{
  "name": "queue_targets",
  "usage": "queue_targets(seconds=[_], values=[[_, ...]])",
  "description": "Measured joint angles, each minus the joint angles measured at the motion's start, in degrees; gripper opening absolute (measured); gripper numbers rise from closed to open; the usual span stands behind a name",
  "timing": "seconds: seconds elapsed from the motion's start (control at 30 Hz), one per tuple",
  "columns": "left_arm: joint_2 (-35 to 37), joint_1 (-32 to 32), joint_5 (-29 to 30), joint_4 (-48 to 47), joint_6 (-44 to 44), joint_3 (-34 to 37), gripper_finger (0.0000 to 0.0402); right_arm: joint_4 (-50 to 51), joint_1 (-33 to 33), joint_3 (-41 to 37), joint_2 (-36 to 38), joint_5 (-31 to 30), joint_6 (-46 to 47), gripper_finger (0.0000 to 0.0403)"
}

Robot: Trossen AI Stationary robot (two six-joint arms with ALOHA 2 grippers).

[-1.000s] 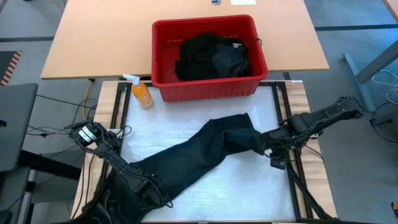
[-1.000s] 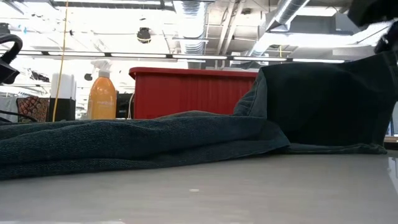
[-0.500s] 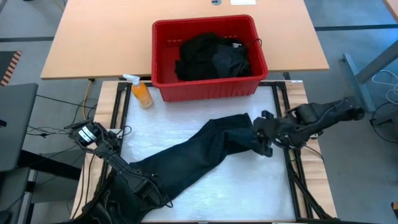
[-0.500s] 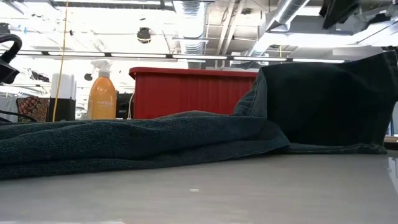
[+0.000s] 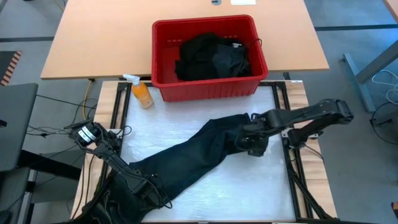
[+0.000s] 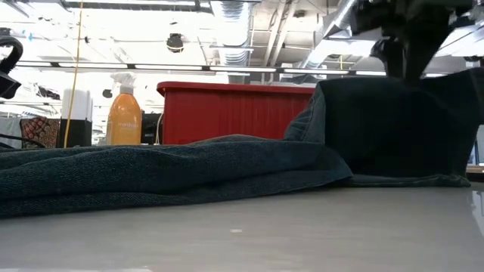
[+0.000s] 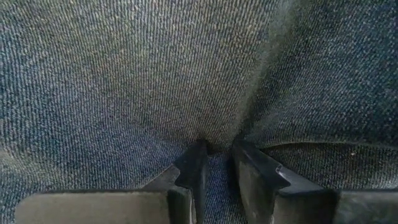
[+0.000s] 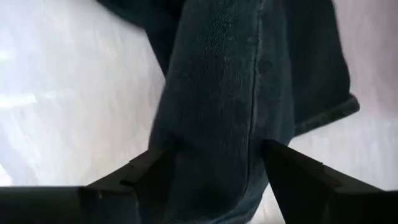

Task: Fold Laundry from Bin
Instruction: Fold the dark blue pants

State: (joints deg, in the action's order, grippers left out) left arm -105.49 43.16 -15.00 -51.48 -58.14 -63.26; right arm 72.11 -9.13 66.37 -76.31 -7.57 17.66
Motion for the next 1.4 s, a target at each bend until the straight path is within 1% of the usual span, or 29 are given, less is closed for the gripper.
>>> queue_targets(seconds=[0.07, 0.13, 0.2, 0.27, 0.3, 0.33, 0.37, 0.4, 0.5, 0.53, 0.6, 0.63, 0.67, 0.73, 0.77, 0.83, 0.9, 0.97, 1.07, 1.13, 1.2, 1.27, 1.33, 1.4], values=[[0.0, 0.02, 0.07, 0.0, 0.01, 0.0, 0.007, 1.38, 0.16, 0.0, -1.75, 0.0, -1.96, 0.0246], [0.0, 0.02, 0.22, 0.0, 0.01, 0.0, 0.007, 2.88, 0.16, 0.0, -3.1, -0.67, -4.39, 0.0203], [0.0, 0.02, 0.26, 0.0, 0.01, 0.0, 0.007, 4.11, 0.17, 0.05, -3.91, -2.89, -7.03, 0.0136], [0.0, 0.02, 0.29, 0.0, 0.03, 0.0, 0.007, 6.51, 0.67, 1.21, -4.74, -5.55, -10.85, 0.0056], [0.0, 0.02, 0.33, 0.0, 0.03, 0.0, 0.007, 7.46, 1.12, 1.91, -4.89, -7.78, -13.27, 0.0032], [0.0, 0.02, 0.37, 0.0, 0.03, 0.0, 0.007, 8.41, 1.71, 2.92, -5.13, -11.09, -16.26, 0.0024], [0.0, 0.02, 0.38, 0.0, 0.05, 0.0, 0.007, 9.38, 2.39, 3.96, -5.3, -15.35, -19.76, 0.0025], [0.0, 0.02, 0.39, 0.0, 0.05, 0.0, 0.007, 10.02, 3.04, 5.05, -5.49, -20.92, -23.67, 0.0027], [0.0, 0.02, 0.46, -0.02, 0.03, 0.0, 0.007, 8.22, 4.89, 8.73, -5.57, -41.44, -34.56, 0.0029], [0.0, 0.02, 0.48, -0.02, -0.02, 0.0, 0.007, 6.58, 5.43, 10.26, -5.57, -47.35, -38.5, 0.0026], [0.0, 0.02, 0.52, -0.02, -0.69, 0.0, 0.007, 1.75, 5.98, 13.52, -5.51, -55.61, -46.02, 0.0023], [0.0, 0.02, 0.57, -0.01, -0.96, 0.0, 0.007, -0.81, 5.96, 14.99, -5.46, -57.8, -48.13, 0.0023], [0.0, 0.02, 0.67, -0.02, -1.16, 0.0, 0.007, -3.19, 5.78, 16.34, -5.46, -58.64, -49.14, 0.0023], [0.0, 0.02, 0.89, 0.0, -1.81, 0.0, 0.007, -3.68, 4.68, 17.7, -5.34, -57.16, -47.59, 0.0023], [0.0, 0.02, 1.16, 0.0, -2.31, 0.0, 0.007, -1.62, 3.87, 17.71, -5.24, -54.32, -44.8, 0.0023], [0.0, 0.29, 1.85, 0.2, -3.08, 0.0, 0.007, 3.34, 2.14, 15.81, -5.16, -45.53, -36.06, 0.0023], [0.06, 0.9, 2.69, 0.72, -3.18, 0.0, 0.007, 3.9, -0.13, 10.65, -5.37, -36.86, -26.4, 0.0023], [0.09, 1.55, 3.11, 1.03, -3.19, 0.0, 0.007, -1.12, -3.71, 3.43, -5.61, -30.15, -21.26, 0.0023], [0.09, 2.41, 3.53, 0.96, -3.42, 0.0, 0.007, -16.73, -9.92, -7.42, -5.6, -19.93, -20.05, 0.0023], [0.09, 2.78, 3.76, 0.98, -3.46, -0.02, 0.007, -26.14, -13.45, -12.5, -5.62, -14.6, -18.95, 0.0023], [0.09, 3.02, 3.76, 1.01, -3.62, -0.01, 0.007, -31.2, -15.94, -15.04, -5.61, -10.69, -17.4, 0.0023], [0.08, 3.15, 3.75, 1.05, -3.6, -0.02, 0.007, -31.55, -17.71, -15.3, -5.58, -7.91, -13.69, 0.003], [0.07, 3.15, 3.59, 1.08, -3.61, 0.0, 0.007, -30.13, -18.93, -14.72, -5.57, -6.18, -9.16, 0.0054], [0.07, 3.15, 3.26, 1.11, -3.71, 0.0, 0.007, -25.92, -18.93, -13.05, -5.57, -5.04, -4.54, 0.0085]])
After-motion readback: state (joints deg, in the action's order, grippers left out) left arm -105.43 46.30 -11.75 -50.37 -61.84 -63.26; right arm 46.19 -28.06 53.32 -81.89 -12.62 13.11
